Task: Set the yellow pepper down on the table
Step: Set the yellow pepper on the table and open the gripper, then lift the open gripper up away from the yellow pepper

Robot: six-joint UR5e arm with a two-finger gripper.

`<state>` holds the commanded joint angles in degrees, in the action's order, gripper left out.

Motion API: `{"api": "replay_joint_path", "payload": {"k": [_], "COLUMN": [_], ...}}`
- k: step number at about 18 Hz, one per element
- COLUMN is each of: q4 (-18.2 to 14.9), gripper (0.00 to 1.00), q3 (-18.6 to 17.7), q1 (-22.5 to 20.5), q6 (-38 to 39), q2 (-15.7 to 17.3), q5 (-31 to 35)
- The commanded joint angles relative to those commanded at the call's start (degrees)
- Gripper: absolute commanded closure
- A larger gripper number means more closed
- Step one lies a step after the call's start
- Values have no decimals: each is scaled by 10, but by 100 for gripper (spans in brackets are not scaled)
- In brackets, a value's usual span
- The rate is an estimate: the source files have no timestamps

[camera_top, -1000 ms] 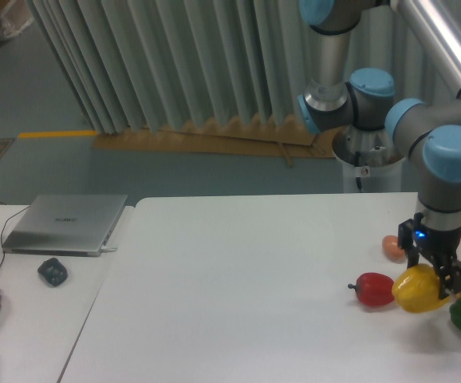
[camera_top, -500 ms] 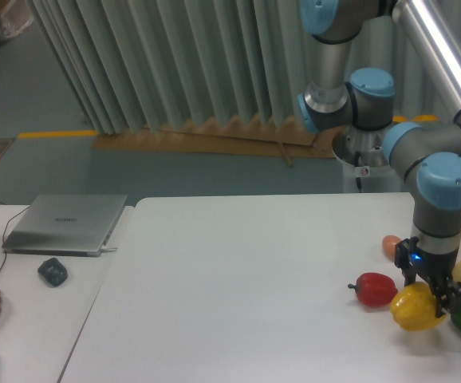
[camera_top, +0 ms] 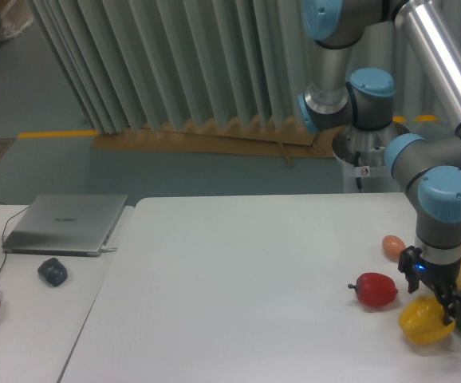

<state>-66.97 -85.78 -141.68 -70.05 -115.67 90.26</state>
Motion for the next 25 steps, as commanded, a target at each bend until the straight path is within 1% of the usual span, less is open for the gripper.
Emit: {"api": "replay_joint_path", "payload": {"k": [3,5,6,7,9,10,11,12,14,15,16,17,18,19,22,23,25], "q4": [0,-8,-27,-54,-92,-124,-153,-168,-171,-171,-176,-188,-212,-229,-249,-262,-276], "gripper": [0,0,0,0,0,0,0,0,0,0,0,0,0,0,0,0,0], "q3": [1,0,-4,-11,-11,-6,-4,0,-1,-6,-10,-11,-10,-9,-11,-11,-11], "q1": [-1,0,3,9,14,13,13,14,21,38,45,48,50,58,76,83,84], "q6": [-1,1,4,1,-2,-2,-2,-1,-1,-1,-1,-1,-1,-1,5,8,11], "q2": [3,15,31,54,91,107,116,119,125,130,140,145,152,163,165,166,174], "q5": [9,11,11,11,5,1,-8,-10,-8,-5,-4,-5,-10,-11,-22,-25,-26]}}
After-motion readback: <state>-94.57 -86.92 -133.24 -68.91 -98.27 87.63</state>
